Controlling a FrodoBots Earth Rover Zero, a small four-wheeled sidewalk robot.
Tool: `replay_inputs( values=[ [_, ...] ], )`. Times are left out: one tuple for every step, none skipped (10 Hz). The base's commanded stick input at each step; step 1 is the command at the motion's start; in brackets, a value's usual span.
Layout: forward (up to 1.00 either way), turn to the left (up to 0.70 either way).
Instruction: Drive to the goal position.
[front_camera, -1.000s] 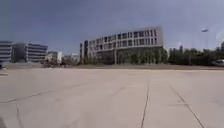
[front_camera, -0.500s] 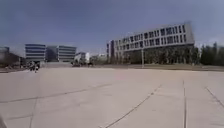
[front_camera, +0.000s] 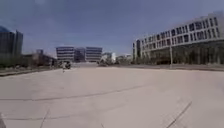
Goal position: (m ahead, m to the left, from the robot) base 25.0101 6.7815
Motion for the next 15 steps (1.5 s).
replay_inputs(
  values=[
    [0.7, 0.01],
    [0.7, 0.02],
    [0.7, 0.02],
    [0.7, 0.02],
    [0.7, 0.02],
    [0.7, 0.02],
    [0.7, 0.02],
    [0.7, 0.02],
    [0.7, 0.02],
    [0.7, 0.02],
    [0.7, 0.02],
    [0.7, 0.02],
    [0.7, 0.02],
    [0.7, 0.02],
    [0.7, 0.13]
  ],
)
